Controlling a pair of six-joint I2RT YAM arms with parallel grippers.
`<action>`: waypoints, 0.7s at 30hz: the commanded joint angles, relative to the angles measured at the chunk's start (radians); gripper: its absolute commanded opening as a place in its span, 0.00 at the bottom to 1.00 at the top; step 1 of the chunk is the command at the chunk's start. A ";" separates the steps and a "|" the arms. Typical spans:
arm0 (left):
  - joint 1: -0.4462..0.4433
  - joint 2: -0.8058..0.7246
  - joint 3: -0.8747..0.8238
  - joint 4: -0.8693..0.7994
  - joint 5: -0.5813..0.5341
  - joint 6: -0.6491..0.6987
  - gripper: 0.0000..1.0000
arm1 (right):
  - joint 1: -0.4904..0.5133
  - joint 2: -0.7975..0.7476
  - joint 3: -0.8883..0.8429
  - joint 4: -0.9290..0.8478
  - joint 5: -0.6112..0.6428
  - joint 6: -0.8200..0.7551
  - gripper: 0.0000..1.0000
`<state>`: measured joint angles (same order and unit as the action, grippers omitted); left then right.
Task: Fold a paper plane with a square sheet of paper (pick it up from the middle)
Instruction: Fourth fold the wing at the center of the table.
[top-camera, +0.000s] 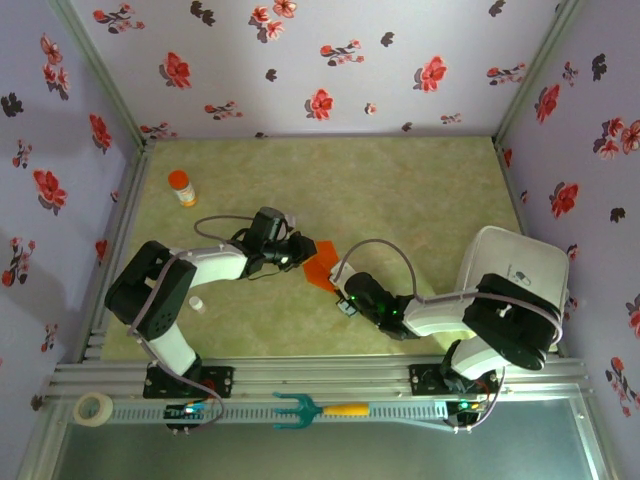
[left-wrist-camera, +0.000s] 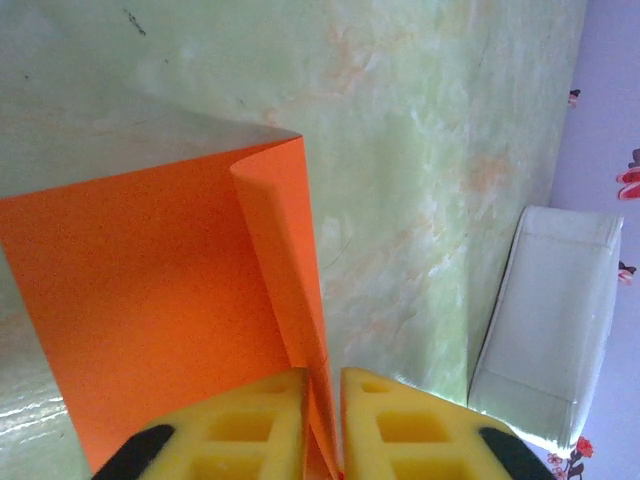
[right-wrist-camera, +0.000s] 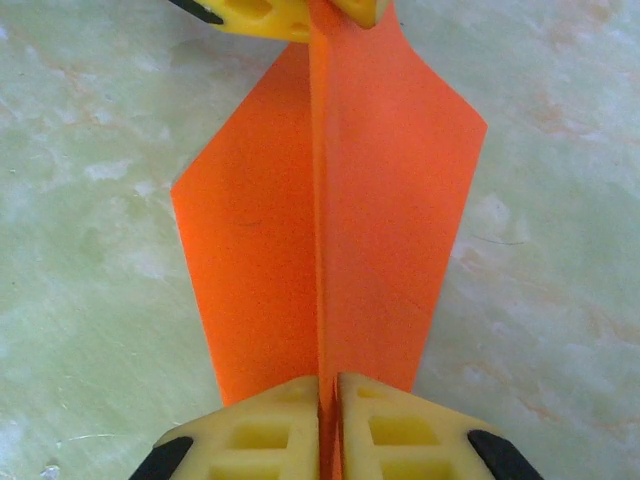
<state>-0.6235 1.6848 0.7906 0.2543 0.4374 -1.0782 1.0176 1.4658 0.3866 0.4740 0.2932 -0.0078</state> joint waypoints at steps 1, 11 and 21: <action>0.004 -0.011 0.011 -0.028 -0.030 -0.002 0.28 | 0.003 0.029 0.022 0.005 -0.020 0.056 0.12; 0.006 -0.094 -0.019 -0.105 -0.124 0.015 0.44 | -0.037 0.072 0.018 0.052 -0.107 0.146 0.13; 0.007 -0.114 -0.016 -0.125 -0.153 0.018 0.45 | -0.096 0.063 -0.011 0.093 -0.189 0.238 0.06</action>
<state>-0.6235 1.6051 0.7826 0.1596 0.3119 -1.0855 0.9421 1.5318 0.3916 0.5201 0.1486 0.1646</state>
